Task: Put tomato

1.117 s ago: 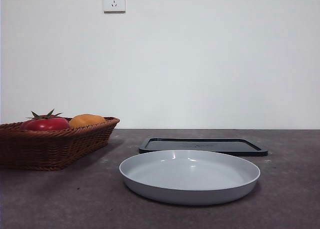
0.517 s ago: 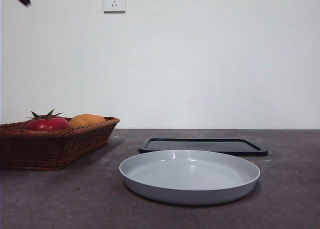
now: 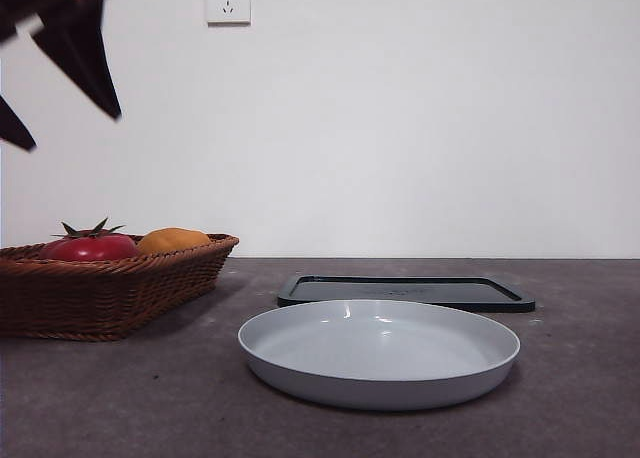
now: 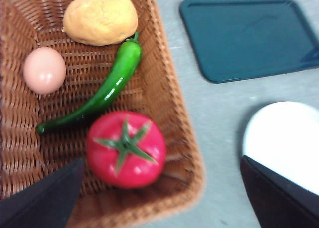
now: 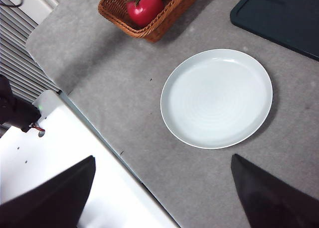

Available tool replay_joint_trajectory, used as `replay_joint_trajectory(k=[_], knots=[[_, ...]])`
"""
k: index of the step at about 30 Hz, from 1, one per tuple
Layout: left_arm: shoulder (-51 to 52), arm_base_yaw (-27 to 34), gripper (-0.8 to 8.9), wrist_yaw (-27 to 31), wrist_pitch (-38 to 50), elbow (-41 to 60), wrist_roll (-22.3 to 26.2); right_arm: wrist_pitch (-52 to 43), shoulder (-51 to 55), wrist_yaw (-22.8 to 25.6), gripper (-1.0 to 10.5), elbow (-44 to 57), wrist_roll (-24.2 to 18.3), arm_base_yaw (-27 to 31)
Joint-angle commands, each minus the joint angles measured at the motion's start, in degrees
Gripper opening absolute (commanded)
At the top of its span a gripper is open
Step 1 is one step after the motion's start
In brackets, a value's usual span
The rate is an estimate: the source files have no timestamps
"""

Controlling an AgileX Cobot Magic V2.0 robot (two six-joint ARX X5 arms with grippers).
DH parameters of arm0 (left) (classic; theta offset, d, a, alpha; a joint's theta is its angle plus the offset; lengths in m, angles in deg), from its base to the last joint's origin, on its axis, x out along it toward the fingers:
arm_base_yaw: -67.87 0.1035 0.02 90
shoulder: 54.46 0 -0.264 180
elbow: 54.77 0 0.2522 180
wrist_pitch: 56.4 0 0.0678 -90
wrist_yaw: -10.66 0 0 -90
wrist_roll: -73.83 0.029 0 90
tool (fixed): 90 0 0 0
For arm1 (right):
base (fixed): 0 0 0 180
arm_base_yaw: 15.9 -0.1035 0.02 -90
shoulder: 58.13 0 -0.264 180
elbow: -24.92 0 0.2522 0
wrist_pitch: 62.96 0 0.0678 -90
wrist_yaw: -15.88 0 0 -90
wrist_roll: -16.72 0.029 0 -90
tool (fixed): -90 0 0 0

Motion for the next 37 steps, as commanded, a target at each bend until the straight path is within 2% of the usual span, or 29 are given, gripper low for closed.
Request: replay_joint_trajectory(k=[1, 7, 17, 32, 37], knots=[[-3.9, -0.2, 5.04, 1.6, 2.1, -1.3, 2.0, -0.6, -0.4, 0.0, 4.3, -0.9, -0.2, -0.3], [-10.5, -0.2, 5.05, 2.7, 5.6, -1.3, 4.6, -0.6, -0.4, 0.0, 4.3, -0.9, -0.2, -0.3], [-18.4, -0.2, 5.05, 2.8, 10.1, -1.3, 4.8, -0.5, -0.4, 0.0, 4.3, -0.9, 0.0, -0.3], [-22.8, -0.2, 5.01, 2.8, 10.8, -1.3, 4.8, -0.5, -0.4, 0.0, 4.3, -0.9, 0.2, -0.3], [-22.8, -0.2, 4.59, 2.8, 9.9, -1.3, 4.8, -0.5, -0.4, 0.0, 4.3, -0.9, 0.2, -0.3]])
